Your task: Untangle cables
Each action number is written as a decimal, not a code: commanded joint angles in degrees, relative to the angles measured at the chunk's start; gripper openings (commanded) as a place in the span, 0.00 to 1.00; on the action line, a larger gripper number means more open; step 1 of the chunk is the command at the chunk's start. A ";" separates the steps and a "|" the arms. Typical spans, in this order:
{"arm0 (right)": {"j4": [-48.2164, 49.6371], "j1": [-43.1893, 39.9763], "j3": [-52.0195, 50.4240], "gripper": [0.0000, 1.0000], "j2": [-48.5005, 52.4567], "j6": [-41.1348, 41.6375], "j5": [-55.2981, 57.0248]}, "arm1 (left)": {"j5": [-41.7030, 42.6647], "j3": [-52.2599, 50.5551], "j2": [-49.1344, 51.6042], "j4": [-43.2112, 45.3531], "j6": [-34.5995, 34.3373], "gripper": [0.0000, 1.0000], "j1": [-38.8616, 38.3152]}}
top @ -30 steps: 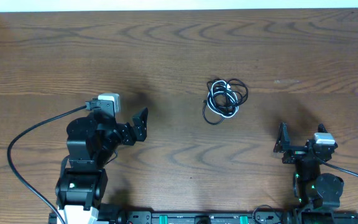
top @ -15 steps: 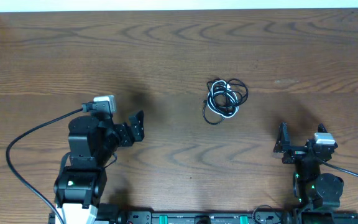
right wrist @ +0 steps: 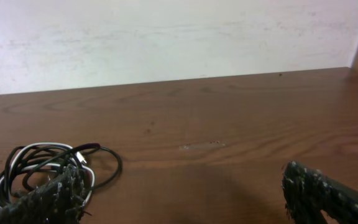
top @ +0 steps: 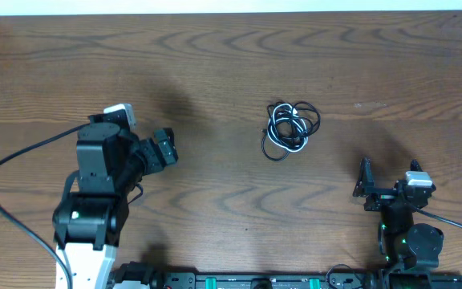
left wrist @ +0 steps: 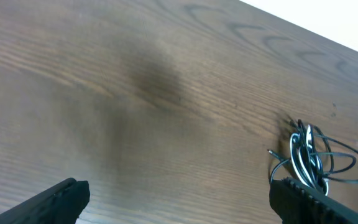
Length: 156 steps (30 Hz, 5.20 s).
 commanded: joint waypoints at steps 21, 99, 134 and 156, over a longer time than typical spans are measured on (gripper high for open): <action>0.00 0.37 -0.24 0.99 -0.07 0.72 0.68 | -0.52 1.22 9.31 -4.15 -7.67 0.98 -0.13; 0.00 0.37 -0.24 0.99 -0.07 0.72 0.68 | -10.34 12.57 34.05 -19.98 -31.78 0.98 -17.49; 0.00 0.37 -0.24 0.99 -0.07 0.72 0.68 | -10.34 12.57 34.07 -19.89 -33.92 0.98 -17.92; 0.00 0.37 -0.24 0.99 -0.07 0.72 0.66 | -10.32 12.57 34.14 -19.89 -33.92 0.98 -17.92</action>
